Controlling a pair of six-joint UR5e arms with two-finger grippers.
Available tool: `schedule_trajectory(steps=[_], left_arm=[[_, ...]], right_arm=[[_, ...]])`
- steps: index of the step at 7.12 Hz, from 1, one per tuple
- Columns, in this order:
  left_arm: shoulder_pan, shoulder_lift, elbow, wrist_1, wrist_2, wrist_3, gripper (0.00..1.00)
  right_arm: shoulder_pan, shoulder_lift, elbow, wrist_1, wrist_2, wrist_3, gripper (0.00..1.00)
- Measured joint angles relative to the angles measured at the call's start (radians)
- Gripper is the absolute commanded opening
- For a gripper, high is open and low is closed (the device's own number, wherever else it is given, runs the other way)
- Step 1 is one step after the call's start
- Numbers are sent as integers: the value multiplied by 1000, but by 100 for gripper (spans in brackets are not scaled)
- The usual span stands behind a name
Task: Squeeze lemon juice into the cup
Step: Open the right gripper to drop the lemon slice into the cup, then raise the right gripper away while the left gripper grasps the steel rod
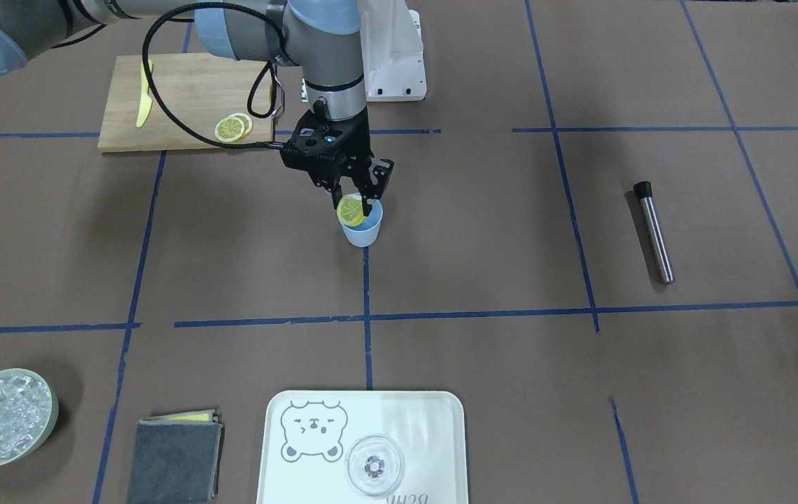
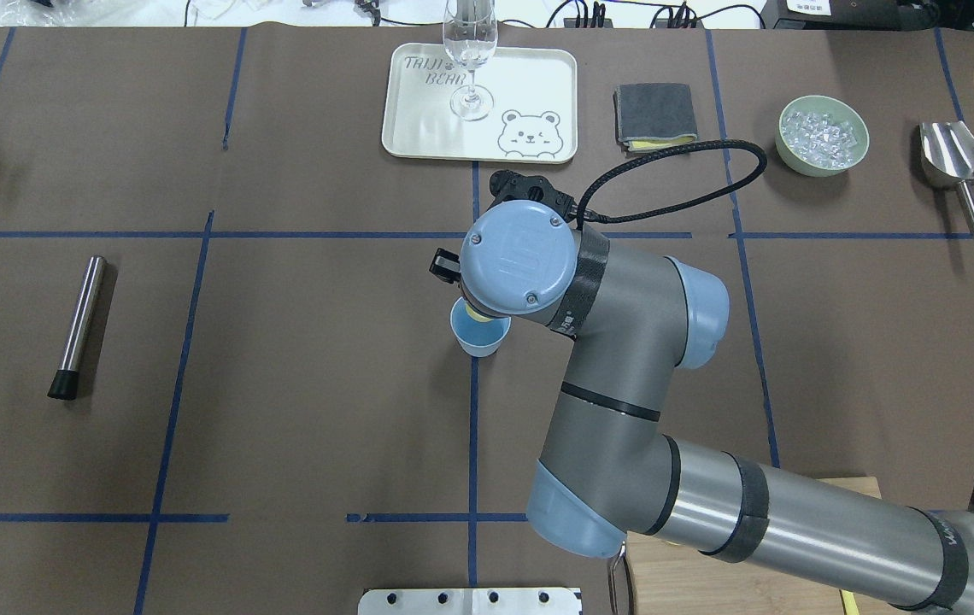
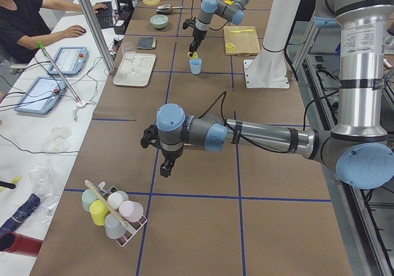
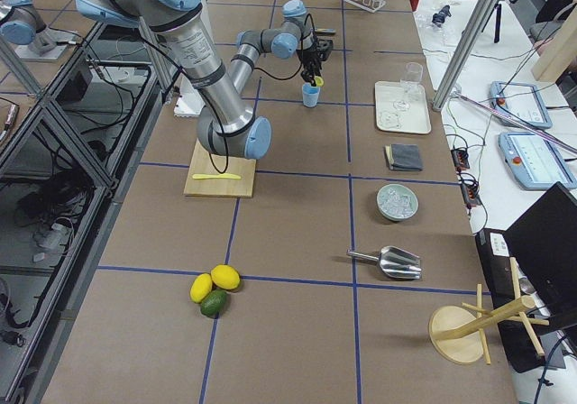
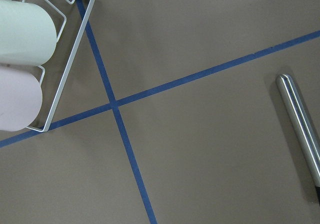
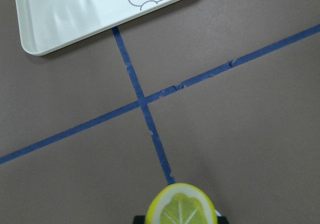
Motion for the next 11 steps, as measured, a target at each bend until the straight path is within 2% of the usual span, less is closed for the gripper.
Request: schedule_trajectory(steps=[4,6,7,9,10,11], left_arm=[[0,0,-1,0,0,0,100],[1,0,0,0,0,-7,100],[6,-2,6,-7,0,-37,100],[82,-14,52,-119,6,-225,100],[148,-25,90,-221,9,-376,95],[225,-56,129,-306,14,-542,95]], right_arm=[[-27,-9,-3,0,-1,-4,80],[-33,-15,1,1,0,-5,100],[-29,-24,21,1,9,-6,100],[22,-136,152,-1,89,-62,100],[63,-219,230,-1,135,-128,100],[102,-301,291,1,169,-201,100]])
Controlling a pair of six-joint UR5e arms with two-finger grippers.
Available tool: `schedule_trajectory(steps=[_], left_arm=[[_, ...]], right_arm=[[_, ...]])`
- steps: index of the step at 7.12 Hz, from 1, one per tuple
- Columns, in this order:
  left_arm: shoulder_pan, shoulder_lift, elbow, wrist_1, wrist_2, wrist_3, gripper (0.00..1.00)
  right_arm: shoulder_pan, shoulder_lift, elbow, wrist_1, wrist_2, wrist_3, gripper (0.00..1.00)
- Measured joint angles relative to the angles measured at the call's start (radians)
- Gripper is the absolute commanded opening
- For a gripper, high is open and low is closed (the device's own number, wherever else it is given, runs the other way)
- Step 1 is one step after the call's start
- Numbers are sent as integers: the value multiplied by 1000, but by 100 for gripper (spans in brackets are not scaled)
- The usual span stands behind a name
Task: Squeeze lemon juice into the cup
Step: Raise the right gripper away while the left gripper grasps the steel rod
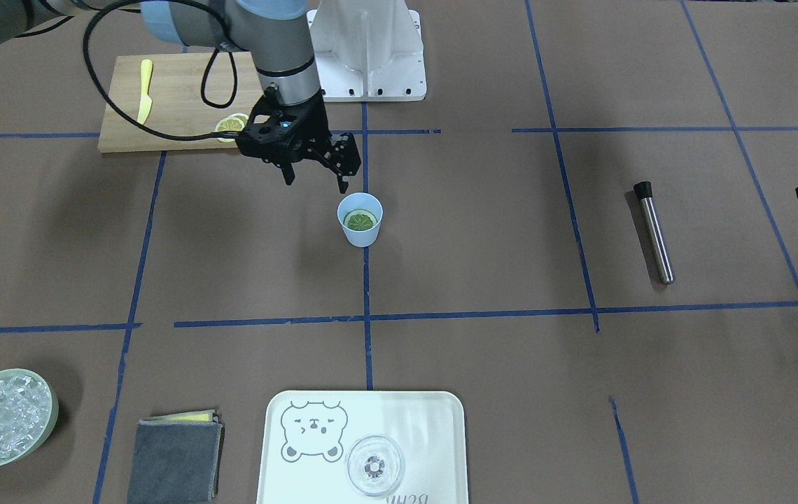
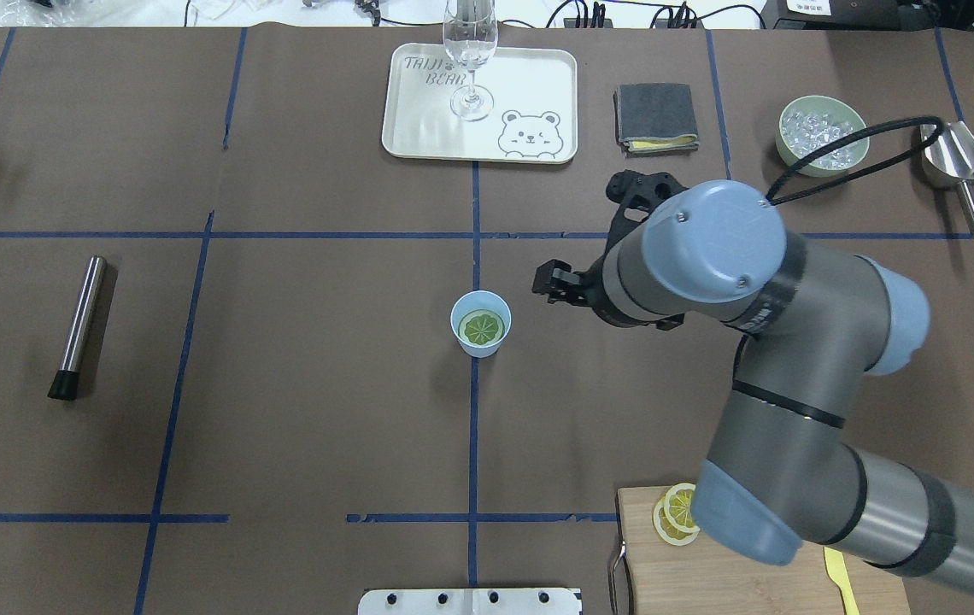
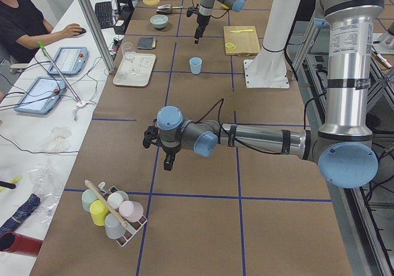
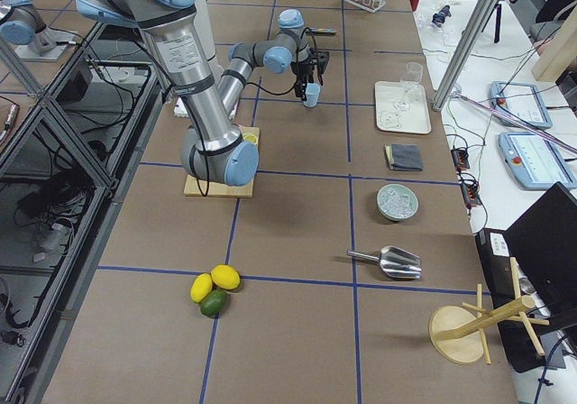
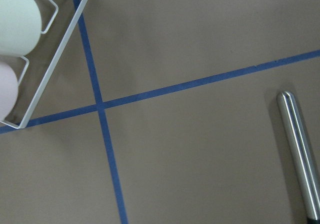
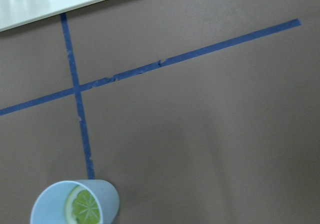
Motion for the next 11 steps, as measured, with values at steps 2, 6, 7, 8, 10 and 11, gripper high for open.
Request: schedule_trajectory(steps=[2,6,7,8,10,11], left_arm=[[143,-86,54,-53,83,-222,94],[273,-177,149,-57,168,-280,1],[281,-178,151,-56,181,-281,0],[284,-176,149,-55,187,-279,0],[285,-173,135,-54,189,-277,0],[284,-173,94,-34,188,-277,0]], right_arm=[[46,-108,52,1,22,-116,100],[65,-161,58,0,24,-191,100],[65,-162,58,1,24,-191,100],[65,-162,59,1,23,-191,100],[65,-163,59,1,23,-190,100],[67,-163,59,1,23,-189,100]])
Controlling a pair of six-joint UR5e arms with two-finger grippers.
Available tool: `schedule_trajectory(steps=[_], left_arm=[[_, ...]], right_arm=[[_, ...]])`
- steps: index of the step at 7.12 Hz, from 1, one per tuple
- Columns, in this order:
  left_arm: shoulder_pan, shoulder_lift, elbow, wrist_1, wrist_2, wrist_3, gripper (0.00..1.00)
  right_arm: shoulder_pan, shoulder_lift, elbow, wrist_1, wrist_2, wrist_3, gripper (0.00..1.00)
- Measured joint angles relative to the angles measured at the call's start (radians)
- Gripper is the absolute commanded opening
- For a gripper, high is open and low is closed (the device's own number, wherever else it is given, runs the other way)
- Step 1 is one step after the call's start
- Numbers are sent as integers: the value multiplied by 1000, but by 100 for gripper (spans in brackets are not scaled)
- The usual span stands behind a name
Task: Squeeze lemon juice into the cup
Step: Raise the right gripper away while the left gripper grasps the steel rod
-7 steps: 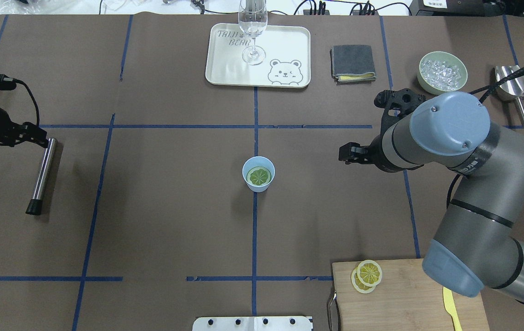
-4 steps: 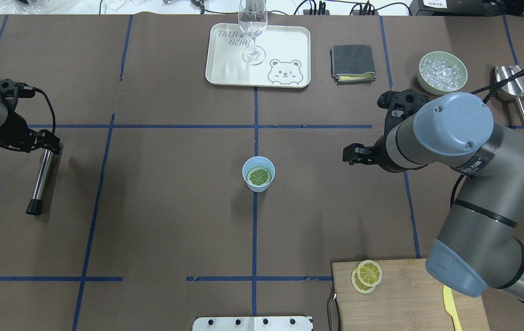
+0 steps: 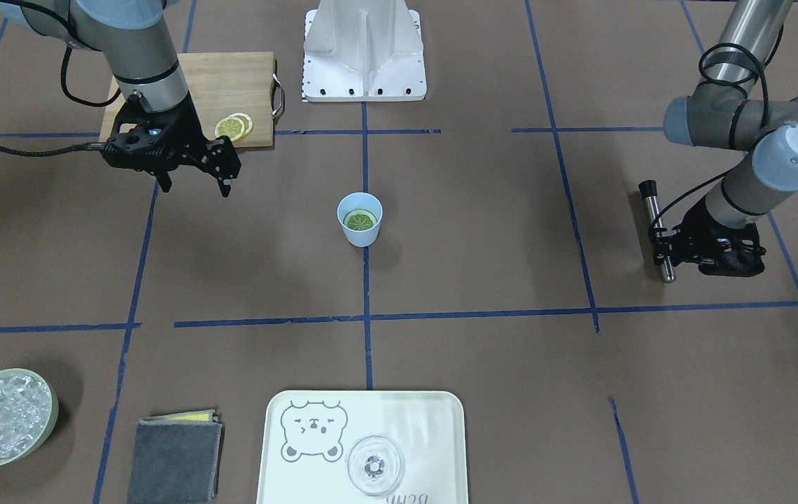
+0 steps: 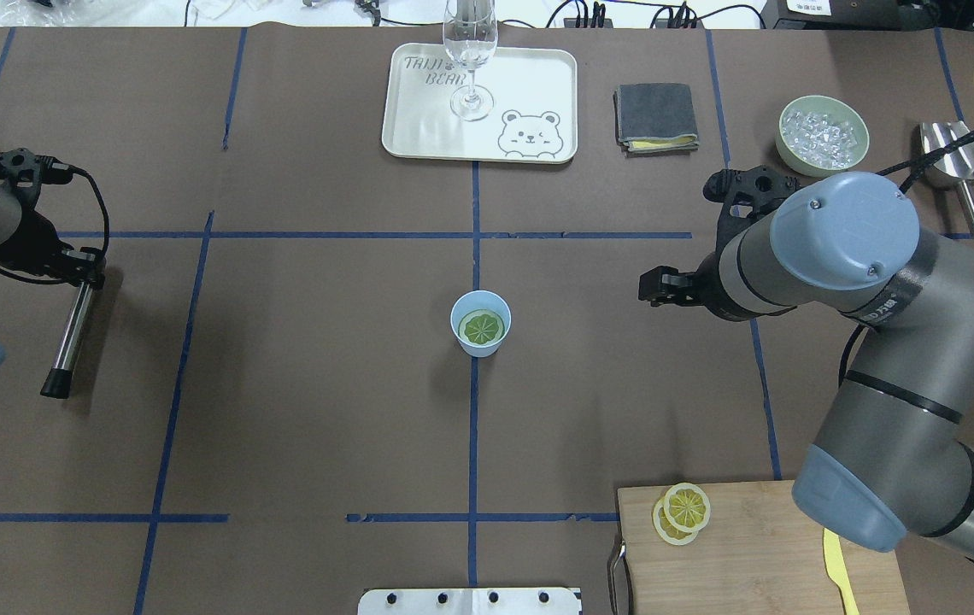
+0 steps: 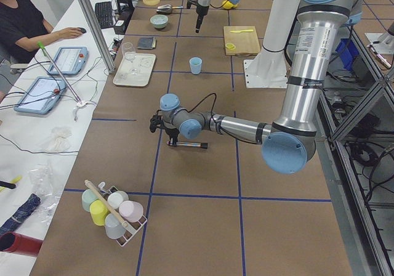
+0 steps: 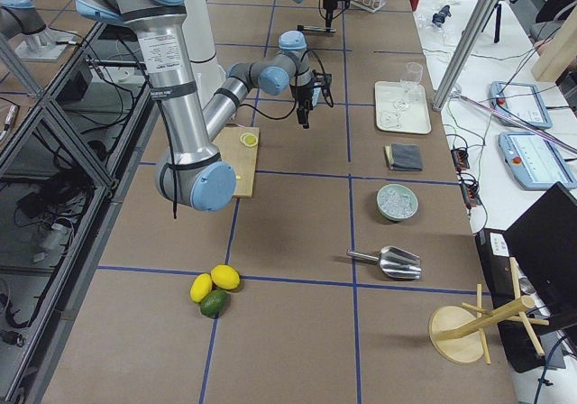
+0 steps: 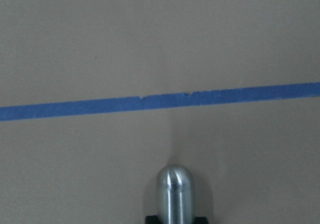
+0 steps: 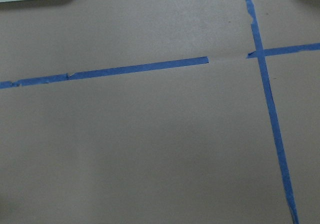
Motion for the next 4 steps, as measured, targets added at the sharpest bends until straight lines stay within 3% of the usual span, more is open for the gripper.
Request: schedule_trajectory(steps=[2,4], left_arm=[[-2,-13,-148,84,3,-23,0],[4,-108,-288,122,72,-193,0]], right_arm=[[5,5,5,0,3,2,100],[46,2,23,0,62,0,100]])
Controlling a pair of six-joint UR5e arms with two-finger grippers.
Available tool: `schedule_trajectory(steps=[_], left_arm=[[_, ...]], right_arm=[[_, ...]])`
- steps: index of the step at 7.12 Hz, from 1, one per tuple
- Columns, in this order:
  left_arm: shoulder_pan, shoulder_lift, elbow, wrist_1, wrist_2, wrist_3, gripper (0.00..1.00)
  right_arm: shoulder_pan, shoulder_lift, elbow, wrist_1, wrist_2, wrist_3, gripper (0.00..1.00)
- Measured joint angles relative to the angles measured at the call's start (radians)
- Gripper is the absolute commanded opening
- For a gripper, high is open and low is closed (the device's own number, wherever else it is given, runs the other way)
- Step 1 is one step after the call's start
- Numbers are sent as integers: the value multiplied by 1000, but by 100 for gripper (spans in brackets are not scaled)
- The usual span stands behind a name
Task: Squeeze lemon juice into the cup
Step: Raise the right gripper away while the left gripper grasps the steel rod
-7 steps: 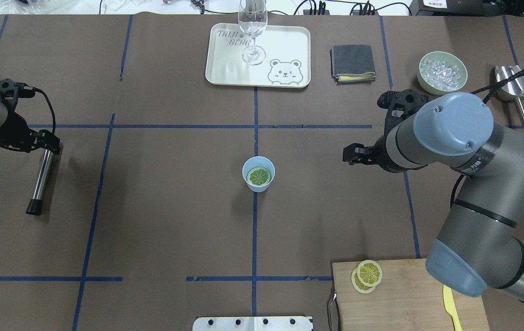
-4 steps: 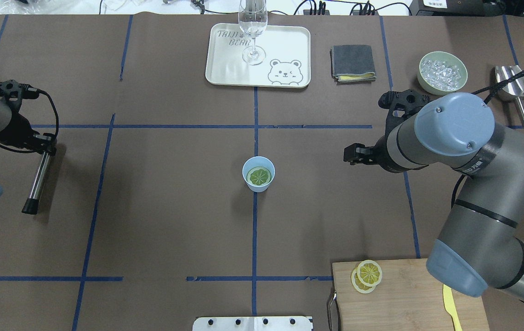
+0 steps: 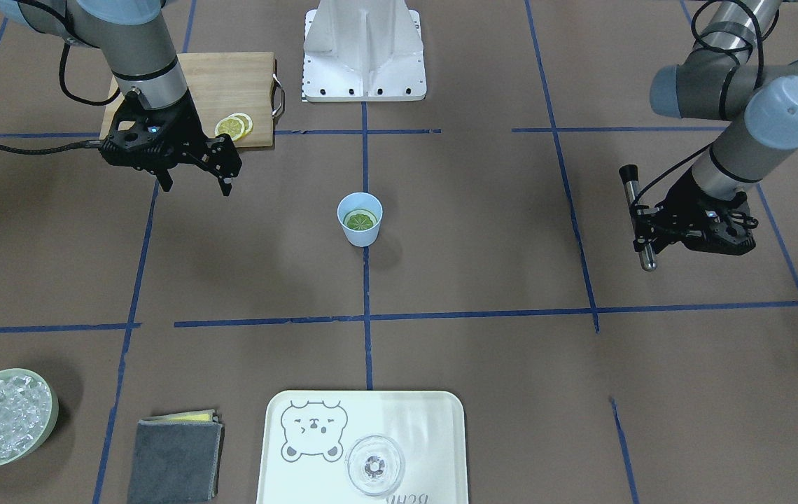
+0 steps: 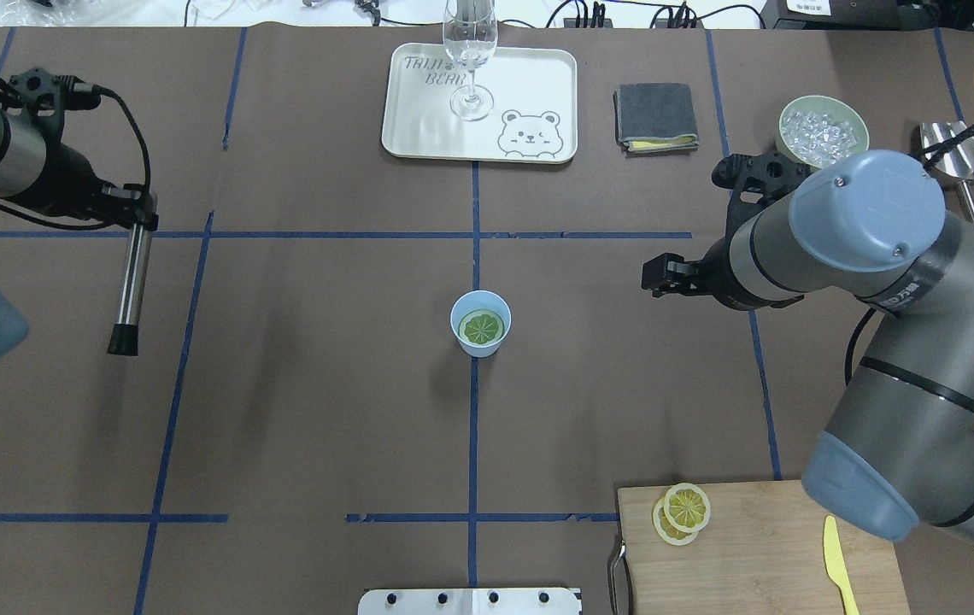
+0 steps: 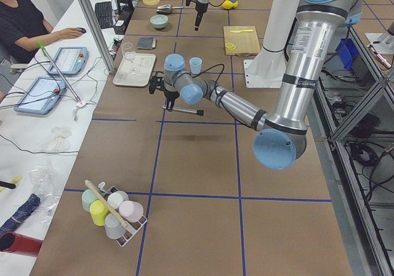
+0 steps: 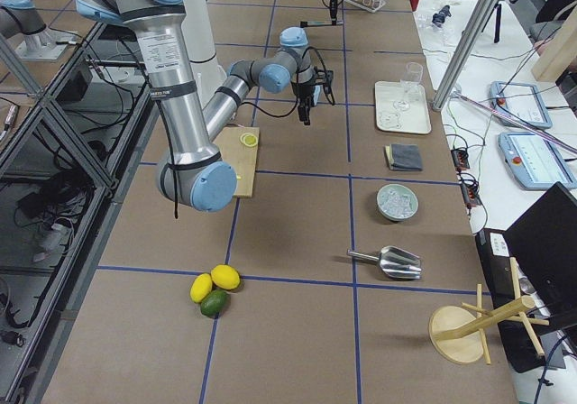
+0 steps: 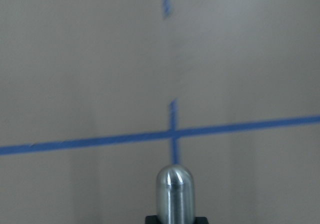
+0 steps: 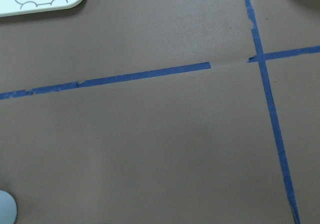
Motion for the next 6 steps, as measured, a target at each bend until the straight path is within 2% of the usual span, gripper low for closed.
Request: schedule_trajectory(steps=[2,3,5,6], left_arm=[[42,-91,-126,11,111,-143,0],[86,-126,-165,10,202,-186,0],[226,-205,-190,-3,476,-198,0],[270,-243,-186,-10,567,-148,0]], right_arm=[[44,-4,9,0,52,-7,100],[54,-4,9,0,58,-8,100],[70,-11,10,0,62,-8,100],[82,-18,10,0,64,-9,100]])
